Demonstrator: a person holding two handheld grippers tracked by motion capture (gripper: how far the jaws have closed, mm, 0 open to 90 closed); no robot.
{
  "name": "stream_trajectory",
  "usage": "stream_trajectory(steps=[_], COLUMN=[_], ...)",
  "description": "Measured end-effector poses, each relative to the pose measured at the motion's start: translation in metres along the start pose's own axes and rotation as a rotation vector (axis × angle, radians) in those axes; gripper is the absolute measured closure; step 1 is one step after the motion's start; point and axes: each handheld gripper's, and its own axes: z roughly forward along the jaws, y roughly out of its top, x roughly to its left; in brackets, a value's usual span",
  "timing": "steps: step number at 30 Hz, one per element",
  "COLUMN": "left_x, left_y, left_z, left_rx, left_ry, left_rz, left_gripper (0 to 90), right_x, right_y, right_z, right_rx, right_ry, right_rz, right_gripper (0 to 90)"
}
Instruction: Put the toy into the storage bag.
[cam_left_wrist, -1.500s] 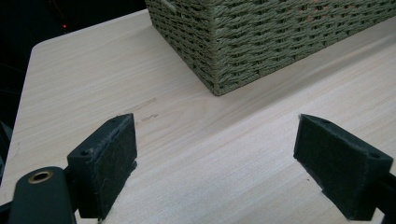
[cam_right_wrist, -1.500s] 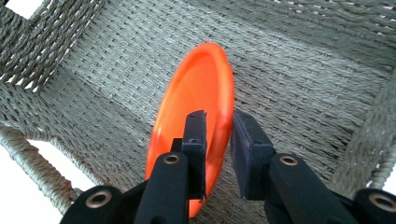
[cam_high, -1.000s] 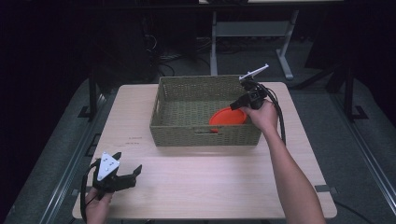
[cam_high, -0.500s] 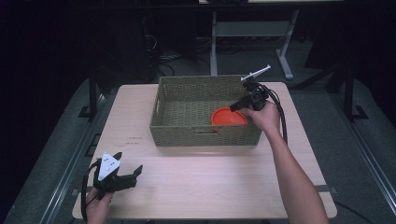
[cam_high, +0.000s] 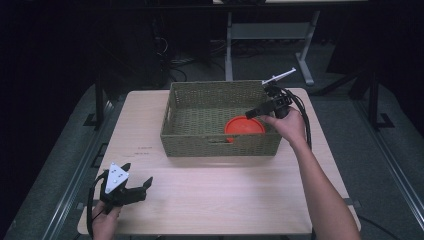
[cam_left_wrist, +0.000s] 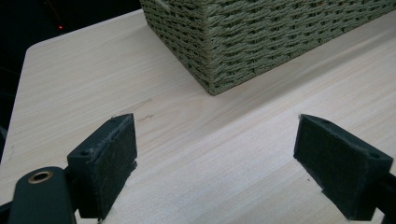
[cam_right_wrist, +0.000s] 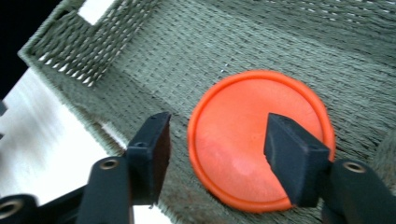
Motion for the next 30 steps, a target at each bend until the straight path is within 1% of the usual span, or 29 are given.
stream_trajectory(steps=[5, 8, 17, 20, 22, 24, 27, 30], left_x=[0.000, -0.001, -0.001, -0.001, -0.001, -0.001, -0.001, -0.001], left_y=[0.000, 0.000, 0.000, 0.000, 0.000, 0.000, 0.000, 0.000], left_z=[0.000, 0.000, 0.000, 0.000, -0.001, 0.000, 0.000, -0.001], left_rx=[-0.001, -0.005, -0.001, -0.002, -0.003, -0.004, -0.005, -0.001], left_ry=[0.000, 0.000, -0.002, -0.001, 0.000, 0.001, 0.000, -0.001], left_rz=[-0.001, -0.002, 0.003, 0.003, 0.002, -0.002, -0.001, 0.008], left_gripper=[12.8, 12.8, 12.8, 12.8, 12.8, 12.8, 12.8, 12.8], right_x=[0.003, 0.004, 0.010, 0.011, 0.012, 0.013, 0.015, 0.014], right_y=[-0.007, -0.012, -0.027, -0.032, -0.035, -0.037, -0.043, -0.050], right_z=[-0.010, -0.016, -0.029, -0.031, -0.033, -0.037, -0.044, -0.049], right_rx=[-0.035, -0.044, -0.068, -0.064, -0.062, -0.070, -0.082, -0.085], right_ry=[0.033, 0.060, 0.093, 0.089, 0.098, 0.107, 0.109, 0.111], right_rz=[-0.011, -0.009, -0.038, -0.043, -0.048, -0.050, -0.060, -0.060], right_gripper=[34.9, 33.5, 31.6, 30.6, 30.3, 28.9, 28.8, 28.8])
